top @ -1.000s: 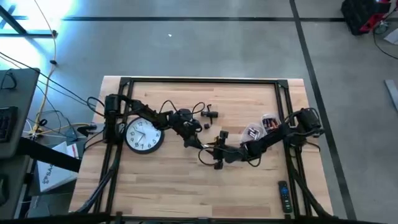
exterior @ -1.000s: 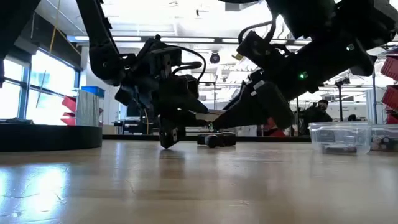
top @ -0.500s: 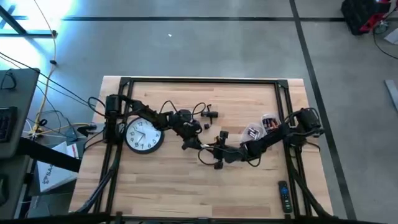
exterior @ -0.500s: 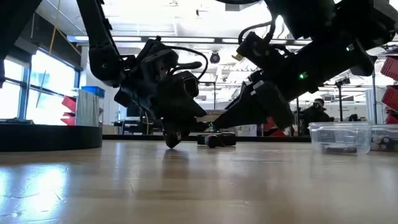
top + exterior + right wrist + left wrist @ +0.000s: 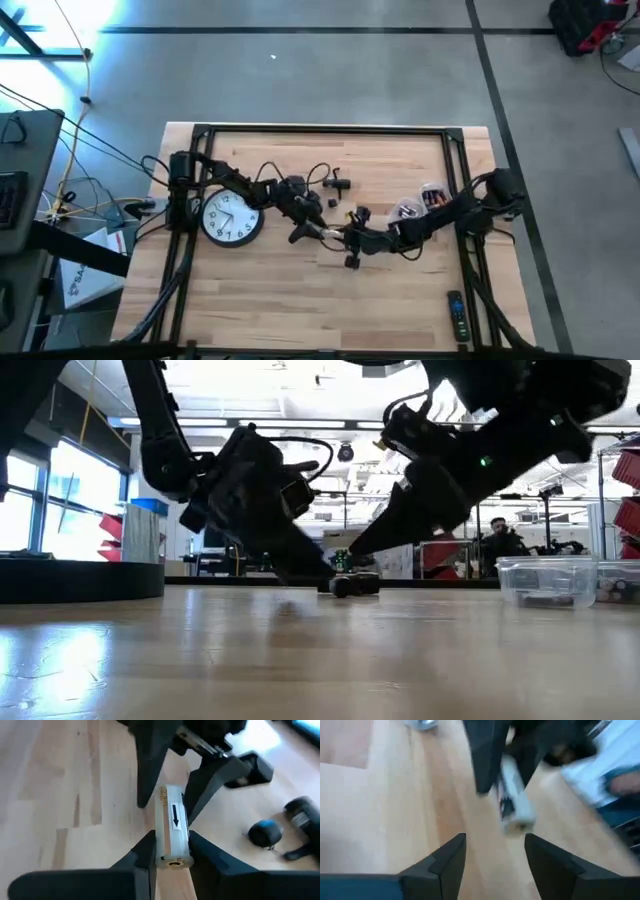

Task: Insert battery
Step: Insert the silver battery into the white battery case

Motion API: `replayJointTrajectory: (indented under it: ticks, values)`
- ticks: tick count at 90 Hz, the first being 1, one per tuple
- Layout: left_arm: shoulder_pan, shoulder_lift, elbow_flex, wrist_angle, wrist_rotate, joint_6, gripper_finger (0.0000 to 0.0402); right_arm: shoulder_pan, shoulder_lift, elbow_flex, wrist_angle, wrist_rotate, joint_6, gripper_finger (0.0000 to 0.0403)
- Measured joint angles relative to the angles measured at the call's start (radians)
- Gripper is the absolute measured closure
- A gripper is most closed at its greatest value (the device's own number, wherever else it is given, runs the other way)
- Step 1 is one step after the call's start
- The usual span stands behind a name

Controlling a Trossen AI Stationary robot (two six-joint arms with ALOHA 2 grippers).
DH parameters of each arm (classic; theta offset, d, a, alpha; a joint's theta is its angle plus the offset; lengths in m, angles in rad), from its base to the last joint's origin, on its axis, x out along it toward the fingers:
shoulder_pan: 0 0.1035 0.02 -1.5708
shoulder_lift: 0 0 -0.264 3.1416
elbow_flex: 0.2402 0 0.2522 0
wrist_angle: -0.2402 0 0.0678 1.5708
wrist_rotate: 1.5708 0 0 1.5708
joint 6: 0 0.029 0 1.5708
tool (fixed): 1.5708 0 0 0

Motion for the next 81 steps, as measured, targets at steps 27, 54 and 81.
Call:
replayJointTrajectory:
  ticks: [27,54,81]
  values:
    - [-0.132,-0.002,-0.196,0.384,-0.415,0.180,0.0220,-0.121,-0.005,0.000,-0.145,-0.285,0.135,0.0341]
    - [-0.196,-0.002,-0.208,0.372,-0.647,0.342,0.0218,-0.241,-0.004,0.000,-0.098,-0.464,0.169,0.0341]
    - [-0.172,0.057,-0.111,0.342,-0.590,0.313,0.0184,-0.286,-0.004,0.000,-0.079,-0.540,0.190,0.0341]
